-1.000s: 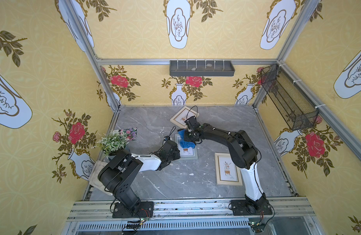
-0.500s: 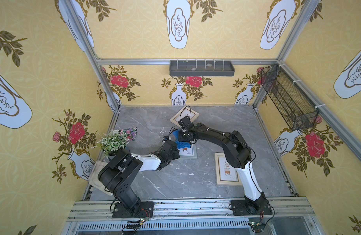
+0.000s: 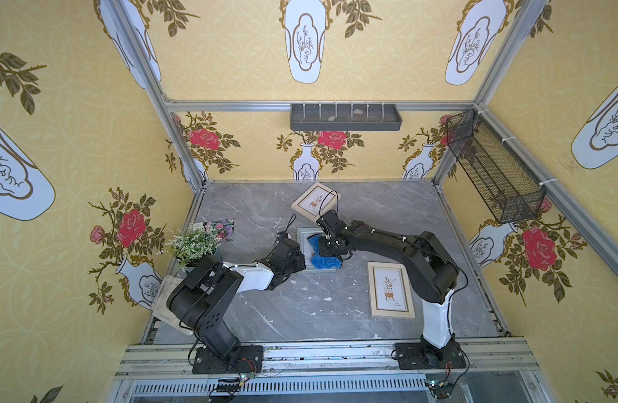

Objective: Wipe the picture frame with a cloth
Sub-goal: Wipe the dirt from the picture frame.

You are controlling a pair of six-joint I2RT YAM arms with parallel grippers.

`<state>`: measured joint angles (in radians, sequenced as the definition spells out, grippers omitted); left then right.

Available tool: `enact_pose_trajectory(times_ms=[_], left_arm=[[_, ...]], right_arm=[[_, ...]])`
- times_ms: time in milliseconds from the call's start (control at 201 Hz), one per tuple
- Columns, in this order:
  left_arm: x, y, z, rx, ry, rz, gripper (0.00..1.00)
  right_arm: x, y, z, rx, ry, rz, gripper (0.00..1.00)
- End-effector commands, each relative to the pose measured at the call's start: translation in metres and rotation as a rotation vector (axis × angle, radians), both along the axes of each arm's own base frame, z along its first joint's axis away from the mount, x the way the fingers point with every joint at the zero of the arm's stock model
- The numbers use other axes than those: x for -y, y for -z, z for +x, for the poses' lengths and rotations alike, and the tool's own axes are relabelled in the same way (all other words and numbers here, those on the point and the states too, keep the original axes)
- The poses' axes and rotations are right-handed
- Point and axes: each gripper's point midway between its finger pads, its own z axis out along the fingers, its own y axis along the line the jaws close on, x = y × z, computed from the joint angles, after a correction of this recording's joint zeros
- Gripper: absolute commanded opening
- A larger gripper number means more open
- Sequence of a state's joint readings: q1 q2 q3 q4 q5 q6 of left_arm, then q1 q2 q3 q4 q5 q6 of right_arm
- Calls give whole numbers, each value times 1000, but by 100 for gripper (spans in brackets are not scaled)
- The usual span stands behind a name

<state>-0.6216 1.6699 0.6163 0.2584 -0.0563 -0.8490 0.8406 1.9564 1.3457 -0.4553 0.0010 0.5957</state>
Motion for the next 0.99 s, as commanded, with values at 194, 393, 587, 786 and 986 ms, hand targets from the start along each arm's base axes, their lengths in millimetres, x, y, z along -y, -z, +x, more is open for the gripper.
enact_pose_trajectory(times_ms=[194,393,587,786,986], left_arm=[[-80,66,-90,-420,-35,343,23],[-80,65,-91,-422,-48,330,22],[-77,62,-87,-418,-52,323,22],[-75,63,-84,-418,-54,321,22],[-76,62,-87,-419,-56,316,22]], right_arm=[[26,6,18,-47,98,24,6],[12,9,81,6,100,31,4],[13,16,35,-30,51,-13,4],[22,17,-28,-83,43,-51,6],[16,3,27,-19,94,20,7]])
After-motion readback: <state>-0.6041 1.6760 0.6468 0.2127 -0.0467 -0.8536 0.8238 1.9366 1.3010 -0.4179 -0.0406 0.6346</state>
